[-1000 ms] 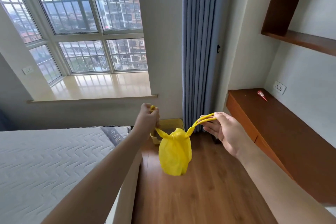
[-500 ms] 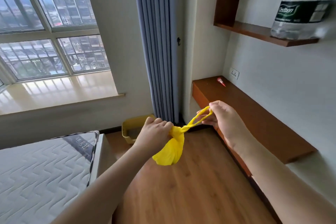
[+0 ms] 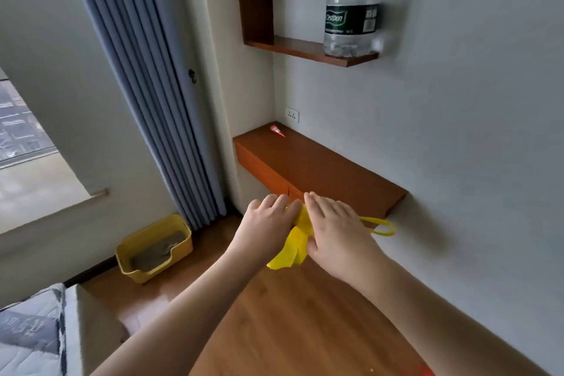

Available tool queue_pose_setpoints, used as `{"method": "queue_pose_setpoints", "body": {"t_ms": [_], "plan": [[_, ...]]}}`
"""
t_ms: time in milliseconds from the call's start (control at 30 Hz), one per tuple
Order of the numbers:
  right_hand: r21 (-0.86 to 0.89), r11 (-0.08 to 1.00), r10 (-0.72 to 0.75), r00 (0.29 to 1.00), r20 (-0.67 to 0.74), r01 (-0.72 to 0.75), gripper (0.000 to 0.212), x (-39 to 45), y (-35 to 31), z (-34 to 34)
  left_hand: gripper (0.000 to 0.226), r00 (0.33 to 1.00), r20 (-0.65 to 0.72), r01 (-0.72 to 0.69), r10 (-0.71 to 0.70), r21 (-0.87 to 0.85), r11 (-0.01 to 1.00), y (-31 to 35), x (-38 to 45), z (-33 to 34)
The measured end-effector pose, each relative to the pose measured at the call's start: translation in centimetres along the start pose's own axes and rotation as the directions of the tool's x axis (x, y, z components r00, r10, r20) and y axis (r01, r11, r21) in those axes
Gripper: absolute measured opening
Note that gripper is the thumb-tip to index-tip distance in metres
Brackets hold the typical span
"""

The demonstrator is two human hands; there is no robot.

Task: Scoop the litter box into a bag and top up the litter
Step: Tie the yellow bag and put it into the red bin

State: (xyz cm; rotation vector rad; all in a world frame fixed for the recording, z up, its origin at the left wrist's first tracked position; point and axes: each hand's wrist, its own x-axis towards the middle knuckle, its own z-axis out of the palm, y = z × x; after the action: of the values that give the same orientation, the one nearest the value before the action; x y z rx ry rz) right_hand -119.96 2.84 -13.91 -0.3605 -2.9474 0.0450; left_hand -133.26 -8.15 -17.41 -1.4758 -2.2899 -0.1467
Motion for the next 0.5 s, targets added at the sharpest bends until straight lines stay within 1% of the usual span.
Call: {"method": "queue_pose_setpoints", "body": {"t_ms": [33,100,167,267,333,367,500], "plan": [[-0.035,0.998,0.055,0.998,0.003,-0.055,0.080,-0.6,0.3,0.7,0.042,0.999,-0.020,-0.034,0.034,-0.016,0.999,0.7,0.4,0.1],[-0.075,0.982,0.166,0.984,-0.064,-0.171,0.082,-2.0,1.1,1.7,0.043,0.994,-0.049,-0.100,0.097,-0.068,0.993,2.3,1.1,0.0],[-0.076,0.959,0.257,0.954,-0.155,-0.271,0.077,-3.5,2.1,2.3,0.044,0.987,-0.051,-0.157,0.152,-0.112,0.981,4.1,1.6,-0.1],[-0.078,0.917,0.368,0.907,-0.204,-0.390,0.069,-6.0,3.0,1.9,0.045,0.970,-0.058,-0.244,0.238,-0.167,0.955,7.0,1.8,-0.1],[-0.116,0.882,0.422,0.875,-0.236,-0.456,0.055,-7.8,3.7,1.8,0.045,0.955,-0.068,-0.295,0.288,-0.200,0.934,9.0,2.0,0.2],[-0.128,0.865,0.444,0.860,-0.251,-0.485,0.052,-8.7,4.0,1.7,0.045,0.947,-0.084,-0.321,0.310,-0.213,0.923,9.9,2.1,0.3],[-0.157,0.804,0.515,0.805,-0.295,-0.573,0.052,-12.5,5.5,1.3,0.036,0.903,-0.203,-0.424,0.380,-0.271,0.864,13.8,2.7,0.3]]}}
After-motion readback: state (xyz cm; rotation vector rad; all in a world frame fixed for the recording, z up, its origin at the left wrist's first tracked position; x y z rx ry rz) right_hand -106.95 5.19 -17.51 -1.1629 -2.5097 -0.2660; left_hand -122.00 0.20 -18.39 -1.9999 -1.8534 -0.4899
